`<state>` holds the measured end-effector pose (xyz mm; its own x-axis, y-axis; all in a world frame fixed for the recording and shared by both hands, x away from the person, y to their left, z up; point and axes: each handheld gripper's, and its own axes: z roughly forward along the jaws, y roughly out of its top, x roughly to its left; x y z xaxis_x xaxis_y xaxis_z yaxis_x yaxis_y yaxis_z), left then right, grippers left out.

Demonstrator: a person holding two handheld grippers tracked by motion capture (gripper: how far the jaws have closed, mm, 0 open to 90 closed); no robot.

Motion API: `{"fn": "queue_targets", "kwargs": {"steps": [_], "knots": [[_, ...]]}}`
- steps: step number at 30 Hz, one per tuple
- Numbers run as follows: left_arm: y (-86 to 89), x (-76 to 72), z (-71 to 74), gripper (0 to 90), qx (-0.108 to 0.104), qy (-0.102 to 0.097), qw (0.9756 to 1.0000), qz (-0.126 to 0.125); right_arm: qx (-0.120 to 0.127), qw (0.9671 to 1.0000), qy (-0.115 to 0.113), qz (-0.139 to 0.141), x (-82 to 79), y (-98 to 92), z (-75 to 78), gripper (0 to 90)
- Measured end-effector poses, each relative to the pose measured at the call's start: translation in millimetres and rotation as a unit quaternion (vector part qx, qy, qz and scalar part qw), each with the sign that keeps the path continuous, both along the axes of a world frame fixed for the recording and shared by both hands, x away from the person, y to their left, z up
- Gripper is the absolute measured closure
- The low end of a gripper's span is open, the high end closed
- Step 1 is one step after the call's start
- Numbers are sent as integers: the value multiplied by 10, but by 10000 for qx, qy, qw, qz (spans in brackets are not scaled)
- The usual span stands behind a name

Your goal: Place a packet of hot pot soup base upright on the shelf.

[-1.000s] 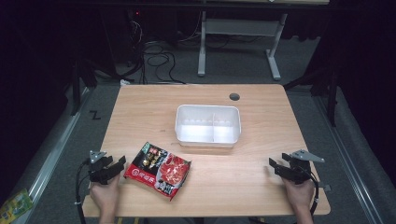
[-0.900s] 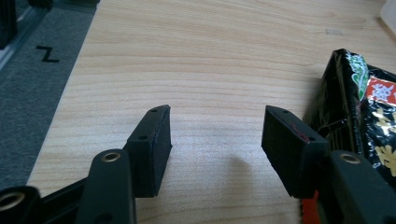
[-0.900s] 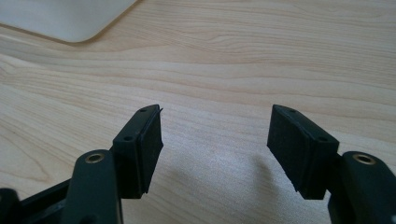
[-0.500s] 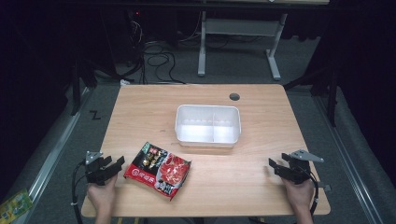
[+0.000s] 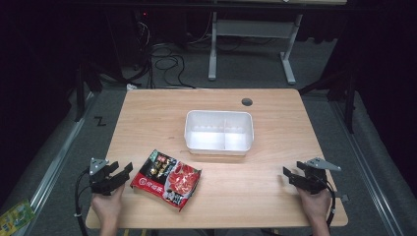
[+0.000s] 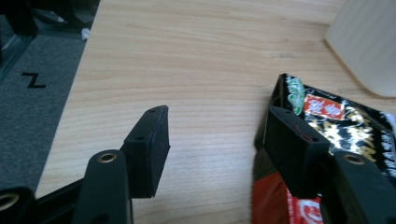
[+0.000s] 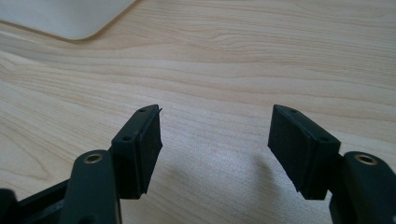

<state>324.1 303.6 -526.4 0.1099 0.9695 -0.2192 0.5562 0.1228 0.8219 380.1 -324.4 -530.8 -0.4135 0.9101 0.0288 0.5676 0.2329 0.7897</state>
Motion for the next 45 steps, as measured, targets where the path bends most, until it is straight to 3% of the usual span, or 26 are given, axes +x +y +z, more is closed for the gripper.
{"fn": "queue_targets", "kwargs": {"steps": [6, 11, 19, 30, 42, 45], "knots": [[-71, 13, 20, 410, -28, 94, 9997, -244, 11, 10000, 26, -16, -1, 4, 0, 348], [-127, 21, 7, 406, 82, 196, 9992, -327, 6, 10000, 37, -7, 1, 4, 0, 346], [-178, 27, -42, 419, 52, 380, 9981, -486, -36, 10000, 44, 29, 6, 5, -1, 343], [-268, 51, -118, 492, 17, 537, 9959, -726, -63, 10000, 73, 26, 6, 15, -2, 344], [-340, 121, -185, 529, 66, 788, 9938, -787, -57, 10000, 64, 31, 11, 8, -3, 341], [-334, 124, -210, 563, -58, 831, 9930, -837, -67, 9999, 77, 15, 9, 14, -2, 341]]}}
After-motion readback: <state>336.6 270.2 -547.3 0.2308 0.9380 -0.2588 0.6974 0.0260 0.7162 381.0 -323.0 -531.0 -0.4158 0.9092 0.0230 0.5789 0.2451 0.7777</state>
